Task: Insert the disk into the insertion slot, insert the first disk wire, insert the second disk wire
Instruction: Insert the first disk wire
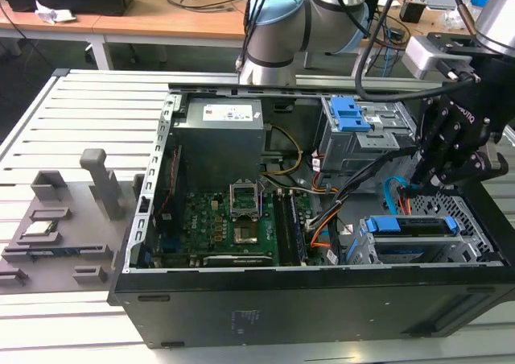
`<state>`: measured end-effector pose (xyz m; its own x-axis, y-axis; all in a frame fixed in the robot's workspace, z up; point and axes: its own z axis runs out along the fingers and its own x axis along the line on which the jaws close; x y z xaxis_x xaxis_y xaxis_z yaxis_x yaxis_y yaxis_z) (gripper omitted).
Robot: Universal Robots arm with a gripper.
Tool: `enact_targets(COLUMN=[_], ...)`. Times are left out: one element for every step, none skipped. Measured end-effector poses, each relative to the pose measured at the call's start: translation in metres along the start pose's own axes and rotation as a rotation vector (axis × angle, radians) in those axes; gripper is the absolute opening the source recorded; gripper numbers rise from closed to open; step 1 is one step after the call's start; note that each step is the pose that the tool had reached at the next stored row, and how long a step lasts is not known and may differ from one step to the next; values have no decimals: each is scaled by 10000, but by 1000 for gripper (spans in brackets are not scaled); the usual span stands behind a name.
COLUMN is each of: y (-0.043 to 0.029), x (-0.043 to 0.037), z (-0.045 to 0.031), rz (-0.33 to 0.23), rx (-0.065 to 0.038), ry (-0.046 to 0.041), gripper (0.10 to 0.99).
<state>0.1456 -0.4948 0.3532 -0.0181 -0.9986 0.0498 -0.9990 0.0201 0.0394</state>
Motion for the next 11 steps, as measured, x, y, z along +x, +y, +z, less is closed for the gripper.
enact_targets(y=[0,0,0,0,0,0,0,0,0,0,-1], x=[1,2,2,2,3,3,3,3,4,4,4], z=[8,8,9,9,9,9,9,10,10,10,9], rz=[0,0,0,0,0,1,0,0,1,0,1], rx=[0,1,0,0,0,0,1,0,0,0,1], ry=[11,12,12,12,12,12,14,14,14,16,17], gripper=[302,302,302,302,286,220,173,173,173,173,173])
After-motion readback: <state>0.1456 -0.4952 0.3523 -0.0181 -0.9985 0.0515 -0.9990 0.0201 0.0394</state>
